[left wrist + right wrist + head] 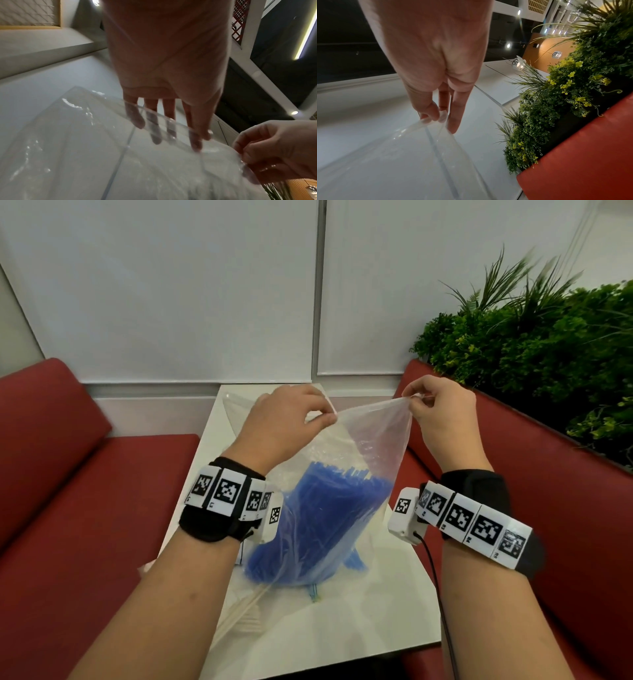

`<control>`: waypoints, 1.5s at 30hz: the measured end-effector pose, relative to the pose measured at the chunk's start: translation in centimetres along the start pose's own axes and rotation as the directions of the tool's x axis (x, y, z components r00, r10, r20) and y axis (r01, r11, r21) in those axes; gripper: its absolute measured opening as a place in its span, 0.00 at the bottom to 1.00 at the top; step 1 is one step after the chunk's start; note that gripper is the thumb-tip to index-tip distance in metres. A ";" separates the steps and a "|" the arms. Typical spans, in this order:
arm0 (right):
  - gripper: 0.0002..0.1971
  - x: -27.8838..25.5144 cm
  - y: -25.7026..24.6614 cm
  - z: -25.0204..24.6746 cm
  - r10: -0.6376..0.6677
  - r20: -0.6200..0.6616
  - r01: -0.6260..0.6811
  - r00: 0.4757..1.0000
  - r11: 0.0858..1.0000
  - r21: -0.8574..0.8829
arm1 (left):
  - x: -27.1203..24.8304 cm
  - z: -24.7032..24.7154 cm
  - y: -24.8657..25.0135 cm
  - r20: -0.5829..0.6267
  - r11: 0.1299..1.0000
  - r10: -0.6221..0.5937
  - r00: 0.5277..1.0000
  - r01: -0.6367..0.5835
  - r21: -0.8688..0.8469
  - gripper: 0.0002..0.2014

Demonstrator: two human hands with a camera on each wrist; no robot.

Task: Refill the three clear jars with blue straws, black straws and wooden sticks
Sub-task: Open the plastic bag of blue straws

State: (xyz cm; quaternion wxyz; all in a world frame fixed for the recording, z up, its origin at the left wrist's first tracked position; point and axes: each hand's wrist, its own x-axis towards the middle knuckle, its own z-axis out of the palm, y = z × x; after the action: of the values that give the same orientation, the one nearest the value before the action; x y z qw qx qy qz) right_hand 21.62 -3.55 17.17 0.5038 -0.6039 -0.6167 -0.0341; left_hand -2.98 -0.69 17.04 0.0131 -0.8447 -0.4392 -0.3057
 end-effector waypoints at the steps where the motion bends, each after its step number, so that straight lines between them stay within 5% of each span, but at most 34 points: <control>1: 0.11 0.0 0.1 0.0 0.004 0.000 -0.004 1.000 1.000 -0.003 | 0.0 0.1 0.1 0.041 1.000 -0.005 0.999 0.006 -0.026 0.16; 4: 0.11 -0.1 0.3 0.1 0.024 0.007 -0.024 1.000 1.000 -0.017 | -0.2 0.1 0.1 0.156 0.980 -0.029 0.987 0.059 -0.190 0.20; 10: 0.12 0.1 0.0 0.3 0.008 0.000 -0.008 1.000 0.999 0.032 | -0.2 -0.6 -0.1 0.439 0.994 -0.087 0.894 0.106 -0.019 0.11; 13: 0.14 0.3 -0.6 0.4 0.024 -0.015 -0.023 1.000 0.998 0.064 | -0.2 -0.2 0.2 0.365 0.968 -0.082 0.928 0.161 -0.192 0.13; 15: 0.19 0.4 -1.3 0.7 0.011 0.012 -0.012 1.000 0.998 0.058 | -0.2 -0.1 0.4 0.288 0.840 -0.125 0.950 0.255 -0.479 0.15; 17: 0.26 -0.1 -1.9 1.3 -0.020 0.063 0.020 0.998 1.000 -0.001 | -0.2 0.1 0.7 0.265 0.548 -0.185 0.946 0.323 -0.772 0.17; 19: 0.31 -0.9 -2.6 2.3 0.005 0.021 -0.003 1.000 0.998 -0.064 | 0.0 0.4 0.8 0.257 0.293 -0.247 0.934 0.325 -0.899 0.17; 21: 0.35 -2.1 -3.1 3.3 0.095 -0.045 -0.100 0.994 0.988 -0.118 | 0.0 0.9 1.0 0.251 0.128 -0.294 0.922 0.298 -0.946 0.17; 23: 0.45 -2.9 -3.0 4.3 0.282 0.017 -0.274 0.959 0.942 -0.196 | -0.2 1.5 1.0 0.247 0.009 -0.325 0.913 0.264 -0.964 0.17; 25: 0.54 -3.6 -2.3 5.1 0.466 0.177 -0.414 0.867 0.870 -0.266 | -0.6 2.1 0.8 0.236 -0.046 -0.352 0.906 0.236 -0.971 0.18; 28: 0.50 -4.0 -0.8 5.7 0.559 0.371 -0.513 0.741 0.829 -0.224 | -0.8 2.9 0.1 0.265 -0.110 -0.459 0.848 0.242 -0.964 0.18; 31: 0.23 -4.6 0.3 6.3 0.530 0.482 -0.501 0.697 0.842 -0.201 | -1.2 3.5 -0.5 0.364 -0.093 -0.541 0.758 0.376 -0.922 0.08; 33: 0.11 -5.0 1.0 6.9 0.514 0.518 -0.576 0.684 0.816 -0.050 | -2.0 4.2 -0.9 0.434 0.060 -0.480 0.762 0.522 -0.851 0.08; 36: 0.06 -5.7 1.1 7.5 0.525 0.577 -0.757 0.626 0.587 0.288 | -3.4 5.3 -1.1 0.528 0.361 -0.419 0.739 0.669 -0.649 0.07; 39: 0.17 -6.0 1.2 8.1 0.538 0.585 -0.795 0.607 0.429 0.429 | -4.2 6.5 -1.2 0.661 0.340 -0.362 0.658 0.753 -0.564 0.09; 41: 0.21 -6.1 1.5 8.7 0.541 0.573 -0.787 0.615 0.390 0.477 | -4.5 7.1 -1.3 0.696 0.221 -0.352 0.626 0.778 -0.588 0.10; 45: 0.22 -6.3 1.9 9.4 0.565 0.550 -0.785 0.615 0.370 0.497 | -5.1 8.6 -1.8 0.722 -0.230 -0.326 0.610 0.690 -0.686 0.12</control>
State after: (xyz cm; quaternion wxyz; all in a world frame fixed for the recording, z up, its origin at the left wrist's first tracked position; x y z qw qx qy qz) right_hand 16.18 -1.40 7.27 0.5638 -0.5616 -0.3384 0.5022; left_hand -2.15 -0.79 6.93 -0.7402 -0.3775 -0.4197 -0.3653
